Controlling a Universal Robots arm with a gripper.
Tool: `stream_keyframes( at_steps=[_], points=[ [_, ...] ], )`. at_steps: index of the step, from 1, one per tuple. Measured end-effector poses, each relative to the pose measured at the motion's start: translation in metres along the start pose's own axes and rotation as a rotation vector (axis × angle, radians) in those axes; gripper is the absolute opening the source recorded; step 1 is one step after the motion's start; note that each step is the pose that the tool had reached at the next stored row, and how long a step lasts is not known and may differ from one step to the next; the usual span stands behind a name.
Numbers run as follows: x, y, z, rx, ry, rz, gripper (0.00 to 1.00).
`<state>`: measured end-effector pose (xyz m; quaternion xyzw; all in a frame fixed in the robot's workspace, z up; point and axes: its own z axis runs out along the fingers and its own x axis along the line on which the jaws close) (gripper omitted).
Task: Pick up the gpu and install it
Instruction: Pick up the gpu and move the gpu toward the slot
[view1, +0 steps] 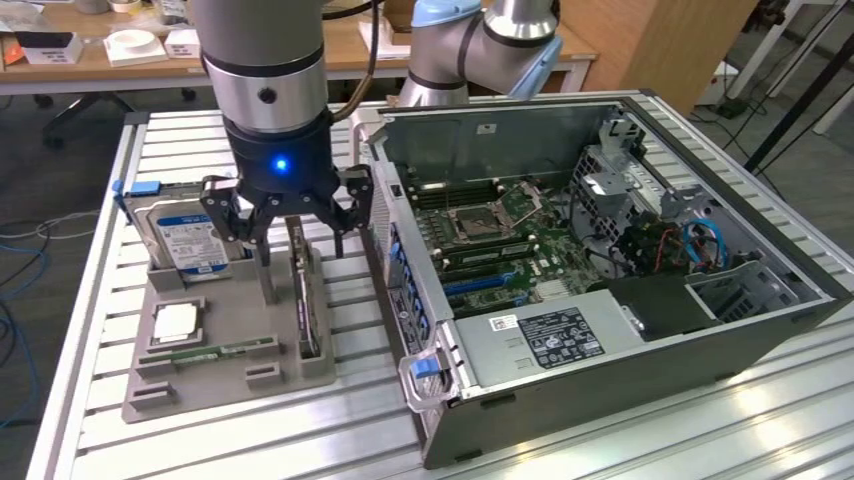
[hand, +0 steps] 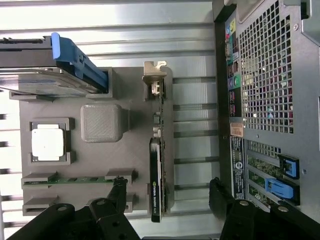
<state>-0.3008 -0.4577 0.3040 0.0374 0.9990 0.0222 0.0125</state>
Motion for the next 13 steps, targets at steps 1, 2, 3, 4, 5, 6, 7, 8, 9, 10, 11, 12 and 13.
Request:
stream_keyframes(
  at_steps=[1,2,3,4,5,6,7,8,9,10,11,12,13],
  points=[
    [0.0000,0.0000,0.0000,0.0000,0.0001,0.000,0.76],
    [0.0000,0.0000,0.0000,0.0000,0.0001,0.000,0.76],
    [0.0000,0.0000,0.0000,0.0000,0.0001,0.000,0.76],
    [0.0000,-0.0001,0.0001,0.0002,0.0002,0.000,0.76],
    [0.0001,-0.0001,0.0004,0.0001,0.0001,0.000,0.76],
    [0.0000,-0.0001,0.0007,0.0000,0.0001,0.000,0.76],
    [0.0000,-0.0001,0.0010,0.0000,0.0000,0.000,0.76],
    [0.0000,-0.0001,0.0014,-0.0001,0.0000,0.000,0.76],
    [0.0001,-0.0001,0.0017,0.0000,0.0000,0.000,0.76],
    [0.0000,-0.0001,0.0021,-0.0001,0.0000,0.000,0.76],
    [0.0001,-0.0001,0.0025,0.0000,0.0000,0.000,0.76],
    [0.0001,-0.0002,0.0030,0.0000,0.0000,0.000,0.76],
    [0.0001,-0.0002,0.0035,-0.0001,0.0000,0.000,0.76]
  ],
)
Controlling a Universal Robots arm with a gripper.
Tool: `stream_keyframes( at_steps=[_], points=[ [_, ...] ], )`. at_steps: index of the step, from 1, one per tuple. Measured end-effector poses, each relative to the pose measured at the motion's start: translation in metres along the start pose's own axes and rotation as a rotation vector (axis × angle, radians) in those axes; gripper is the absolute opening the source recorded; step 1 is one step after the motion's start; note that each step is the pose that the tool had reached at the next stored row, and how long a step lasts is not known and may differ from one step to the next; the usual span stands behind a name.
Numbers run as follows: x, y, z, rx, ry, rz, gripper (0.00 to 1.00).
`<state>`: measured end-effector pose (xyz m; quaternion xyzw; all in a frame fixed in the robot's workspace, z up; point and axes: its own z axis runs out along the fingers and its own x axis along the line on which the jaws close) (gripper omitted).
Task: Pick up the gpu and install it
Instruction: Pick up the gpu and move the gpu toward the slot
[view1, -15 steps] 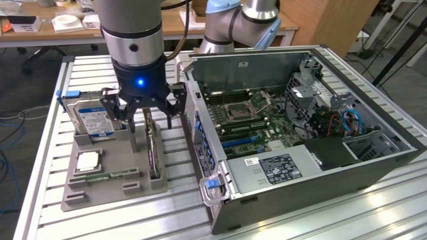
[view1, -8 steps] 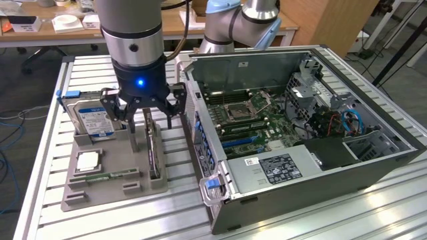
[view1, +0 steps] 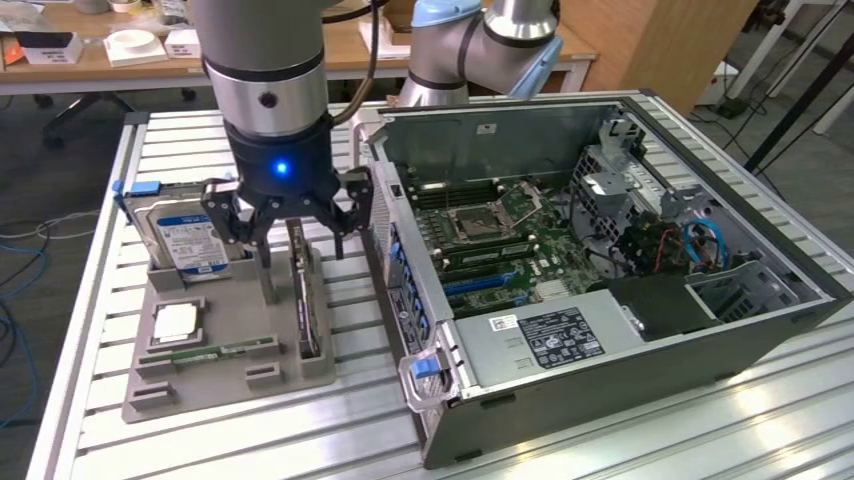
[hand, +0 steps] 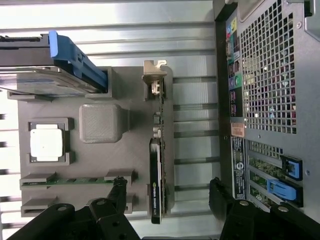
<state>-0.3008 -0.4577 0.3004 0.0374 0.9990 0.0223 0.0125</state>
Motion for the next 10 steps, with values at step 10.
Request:
stream_keyframes(
  at_steps=[10],
  points=[
    [0.0001,-0.0003,0.0065,0.0001,0.0001,0.000,0.76]
  ],
)
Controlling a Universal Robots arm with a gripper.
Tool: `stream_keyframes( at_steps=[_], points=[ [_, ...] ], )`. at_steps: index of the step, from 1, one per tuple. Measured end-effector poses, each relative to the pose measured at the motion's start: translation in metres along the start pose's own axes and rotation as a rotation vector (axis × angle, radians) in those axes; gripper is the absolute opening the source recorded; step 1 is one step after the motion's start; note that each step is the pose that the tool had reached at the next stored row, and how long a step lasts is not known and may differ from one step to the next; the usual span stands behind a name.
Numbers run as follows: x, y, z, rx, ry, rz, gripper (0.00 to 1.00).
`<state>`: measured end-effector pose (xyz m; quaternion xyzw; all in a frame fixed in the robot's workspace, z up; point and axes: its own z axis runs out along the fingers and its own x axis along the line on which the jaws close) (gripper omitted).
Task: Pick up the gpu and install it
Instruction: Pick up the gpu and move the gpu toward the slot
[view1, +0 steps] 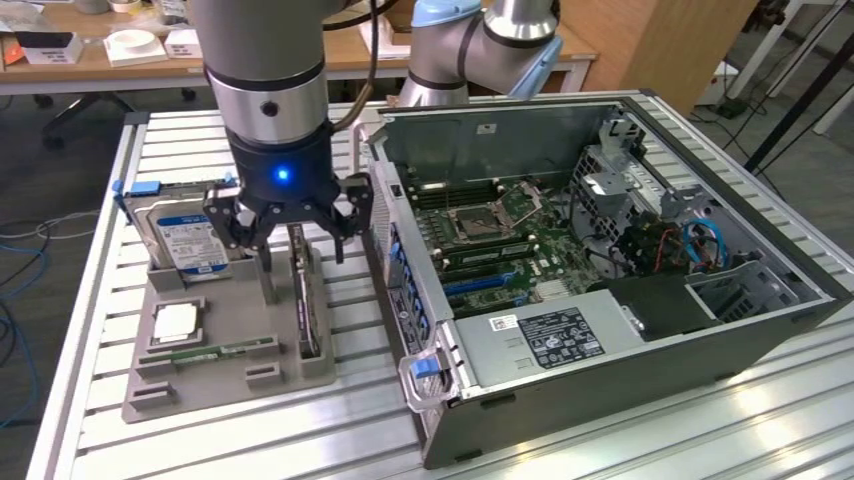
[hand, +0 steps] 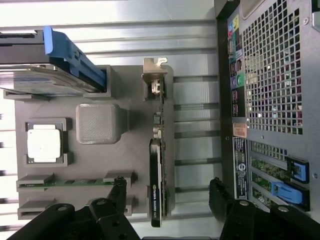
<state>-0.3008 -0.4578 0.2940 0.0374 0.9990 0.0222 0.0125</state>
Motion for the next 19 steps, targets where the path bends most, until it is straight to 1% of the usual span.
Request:
stream_keyframes(
  at_steps=[19],
  points=[
    [0.000,-0.0007,0.0148,0.0000,0.0000,0.000,0.76]
  ],
)
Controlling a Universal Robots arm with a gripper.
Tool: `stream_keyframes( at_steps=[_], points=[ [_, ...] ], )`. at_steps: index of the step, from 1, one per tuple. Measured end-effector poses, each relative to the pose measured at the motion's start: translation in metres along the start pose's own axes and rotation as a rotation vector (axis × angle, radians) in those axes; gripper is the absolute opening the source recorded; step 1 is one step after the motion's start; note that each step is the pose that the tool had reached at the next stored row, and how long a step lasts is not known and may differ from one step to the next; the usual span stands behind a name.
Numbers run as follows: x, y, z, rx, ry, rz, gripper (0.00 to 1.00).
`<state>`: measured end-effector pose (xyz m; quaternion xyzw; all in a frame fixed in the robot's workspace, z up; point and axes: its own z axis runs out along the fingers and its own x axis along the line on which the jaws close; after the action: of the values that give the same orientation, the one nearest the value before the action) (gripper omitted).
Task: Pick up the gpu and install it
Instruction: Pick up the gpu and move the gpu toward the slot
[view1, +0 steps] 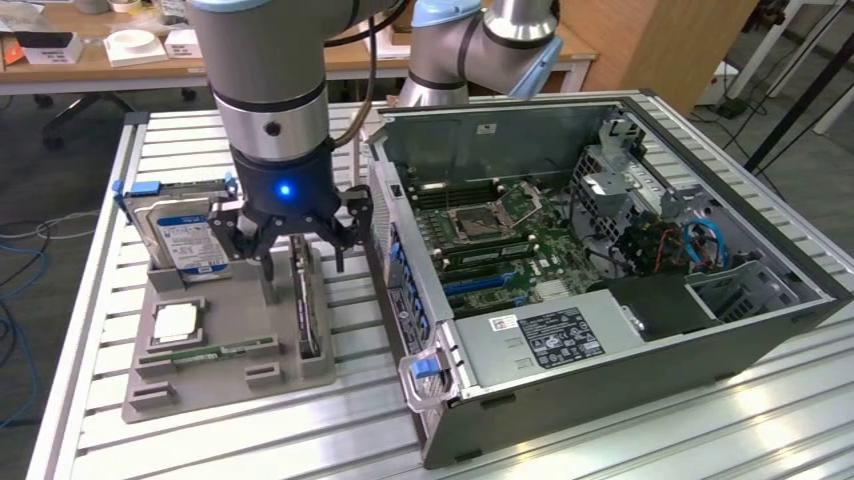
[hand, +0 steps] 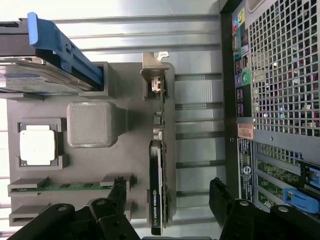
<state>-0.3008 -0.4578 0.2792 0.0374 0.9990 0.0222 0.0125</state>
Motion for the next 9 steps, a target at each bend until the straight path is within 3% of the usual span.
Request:
stream_keyframes(
  at_steps=[9],
  points=[
    [0.0002,-0.0004,0.0069,-0.0001,0.0000,0.000,0.76]
  ],
)
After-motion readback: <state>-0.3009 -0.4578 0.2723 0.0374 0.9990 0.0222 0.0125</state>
